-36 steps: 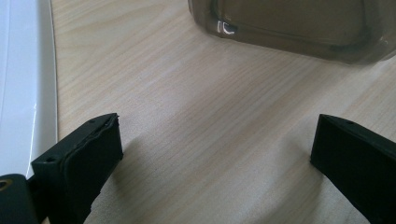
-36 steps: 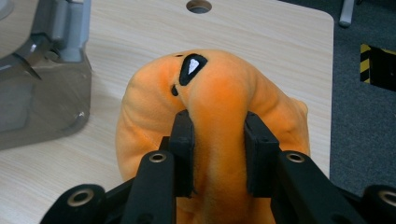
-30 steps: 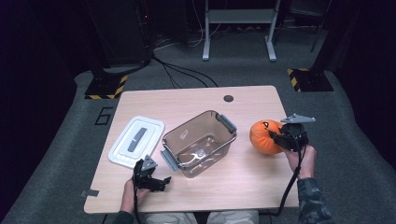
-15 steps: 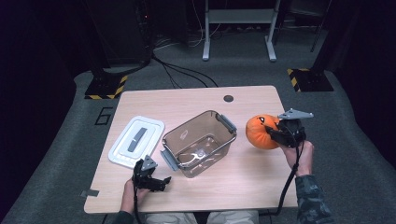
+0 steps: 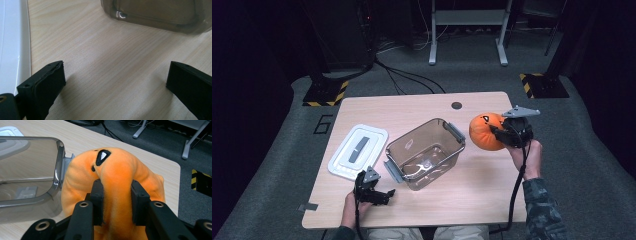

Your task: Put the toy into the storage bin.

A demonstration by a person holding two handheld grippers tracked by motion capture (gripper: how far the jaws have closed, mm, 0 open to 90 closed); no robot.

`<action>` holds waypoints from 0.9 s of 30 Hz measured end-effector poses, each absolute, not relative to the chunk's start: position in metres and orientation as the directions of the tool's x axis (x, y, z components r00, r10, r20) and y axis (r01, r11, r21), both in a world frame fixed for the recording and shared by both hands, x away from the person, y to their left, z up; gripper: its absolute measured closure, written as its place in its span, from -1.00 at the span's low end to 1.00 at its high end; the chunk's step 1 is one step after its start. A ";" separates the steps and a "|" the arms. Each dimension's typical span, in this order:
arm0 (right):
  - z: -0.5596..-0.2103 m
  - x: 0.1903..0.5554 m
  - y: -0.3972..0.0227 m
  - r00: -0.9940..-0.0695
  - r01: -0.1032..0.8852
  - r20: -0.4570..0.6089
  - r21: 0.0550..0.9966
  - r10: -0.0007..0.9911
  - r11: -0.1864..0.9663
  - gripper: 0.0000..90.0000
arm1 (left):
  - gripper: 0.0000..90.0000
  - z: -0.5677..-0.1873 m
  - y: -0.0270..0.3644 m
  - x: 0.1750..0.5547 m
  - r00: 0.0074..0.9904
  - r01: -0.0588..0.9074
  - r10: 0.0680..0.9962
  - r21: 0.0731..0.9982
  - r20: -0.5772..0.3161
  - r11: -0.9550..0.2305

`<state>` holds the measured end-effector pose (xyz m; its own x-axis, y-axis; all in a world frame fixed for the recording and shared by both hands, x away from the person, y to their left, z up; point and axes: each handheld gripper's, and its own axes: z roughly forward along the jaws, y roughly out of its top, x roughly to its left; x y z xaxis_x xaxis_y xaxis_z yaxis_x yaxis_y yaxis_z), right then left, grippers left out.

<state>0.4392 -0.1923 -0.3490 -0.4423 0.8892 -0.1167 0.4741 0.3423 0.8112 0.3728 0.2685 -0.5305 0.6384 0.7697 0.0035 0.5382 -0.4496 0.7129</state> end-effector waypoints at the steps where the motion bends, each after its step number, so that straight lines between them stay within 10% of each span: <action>1: -0.349 0.439 -0.192 -0.442 0.474 -0.117 0.811 0.889 0.342 0.53 | -0.96 -0.531 0.268 0.373 0.638 0.538 0.770 0.713 0.003 -0.449; 27: -0.327 0.455 -0.165 -0.484 0.427 -0.133 0.827 0.865 0.366 0.53 | -0.96 -0.530 0.269 0.373 0.638 0.538 0.770 0.713 0.003 -0.450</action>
